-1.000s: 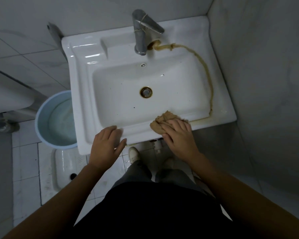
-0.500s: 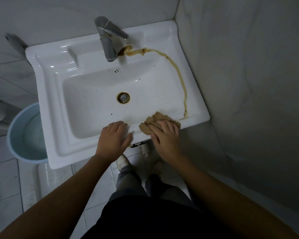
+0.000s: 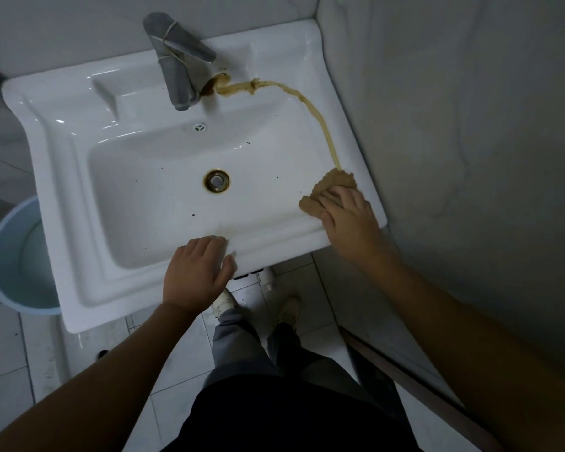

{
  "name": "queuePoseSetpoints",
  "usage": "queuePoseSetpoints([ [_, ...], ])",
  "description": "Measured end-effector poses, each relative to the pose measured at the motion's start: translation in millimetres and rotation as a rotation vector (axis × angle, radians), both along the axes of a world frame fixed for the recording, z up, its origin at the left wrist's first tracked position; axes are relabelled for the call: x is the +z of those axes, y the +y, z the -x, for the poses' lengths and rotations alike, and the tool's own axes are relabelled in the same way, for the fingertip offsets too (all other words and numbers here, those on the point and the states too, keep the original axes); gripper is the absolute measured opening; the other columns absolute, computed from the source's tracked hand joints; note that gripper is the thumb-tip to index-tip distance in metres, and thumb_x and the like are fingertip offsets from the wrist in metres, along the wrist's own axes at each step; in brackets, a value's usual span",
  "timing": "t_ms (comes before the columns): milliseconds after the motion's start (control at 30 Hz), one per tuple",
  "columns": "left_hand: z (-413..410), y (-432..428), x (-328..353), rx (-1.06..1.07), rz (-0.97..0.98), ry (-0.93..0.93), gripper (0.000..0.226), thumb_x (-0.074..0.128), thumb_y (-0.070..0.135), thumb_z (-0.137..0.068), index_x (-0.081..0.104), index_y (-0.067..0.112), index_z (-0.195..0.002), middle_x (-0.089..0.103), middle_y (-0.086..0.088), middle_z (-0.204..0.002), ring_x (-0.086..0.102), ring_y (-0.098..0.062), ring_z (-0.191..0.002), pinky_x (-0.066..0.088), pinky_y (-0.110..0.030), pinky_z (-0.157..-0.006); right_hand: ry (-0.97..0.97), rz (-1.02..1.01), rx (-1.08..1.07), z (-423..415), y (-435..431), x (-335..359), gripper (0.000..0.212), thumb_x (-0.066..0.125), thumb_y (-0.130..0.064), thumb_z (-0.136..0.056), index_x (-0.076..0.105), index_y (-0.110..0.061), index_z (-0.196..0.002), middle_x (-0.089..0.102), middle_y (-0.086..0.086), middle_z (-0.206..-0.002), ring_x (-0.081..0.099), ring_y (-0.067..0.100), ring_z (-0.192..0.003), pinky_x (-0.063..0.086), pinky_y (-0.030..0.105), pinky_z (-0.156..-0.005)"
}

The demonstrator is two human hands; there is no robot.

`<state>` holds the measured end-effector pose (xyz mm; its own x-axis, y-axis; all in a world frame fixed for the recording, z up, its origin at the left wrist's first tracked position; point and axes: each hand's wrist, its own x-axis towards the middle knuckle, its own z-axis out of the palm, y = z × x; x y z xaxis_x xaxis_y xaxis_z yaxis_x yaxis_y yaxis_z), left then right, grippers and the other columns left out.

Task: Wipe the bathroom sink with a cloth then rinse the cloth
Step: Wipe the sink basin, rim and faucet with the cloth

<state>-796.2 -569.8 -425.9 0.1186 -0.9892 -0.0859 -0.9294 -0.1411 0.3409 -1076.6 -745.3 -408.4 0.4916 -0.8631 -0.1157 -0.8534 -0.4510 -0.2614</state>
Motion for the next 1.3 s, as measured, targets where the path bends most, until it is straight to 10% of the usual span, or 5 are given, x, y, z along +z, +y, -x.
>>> queuePoseSetpoints([
  [1300,2,-2,-3,-0.031,0.046,-0.078,0.043,0.044,0.044,-0.099,0.066,0.013,-0.120,0.068,-0.006,-0.114,0.062,-0.024,-0.099,0.047,-0.036,-0.083,0.018,0.162,0.199,-107,-175,-13,0.053,0.051,-0.007,-0.090,0.049,-0.010,-0.143,0.042,0.010,-0.152,0.038,0.033,-0.138,0.035,0.047,-0.111],
])
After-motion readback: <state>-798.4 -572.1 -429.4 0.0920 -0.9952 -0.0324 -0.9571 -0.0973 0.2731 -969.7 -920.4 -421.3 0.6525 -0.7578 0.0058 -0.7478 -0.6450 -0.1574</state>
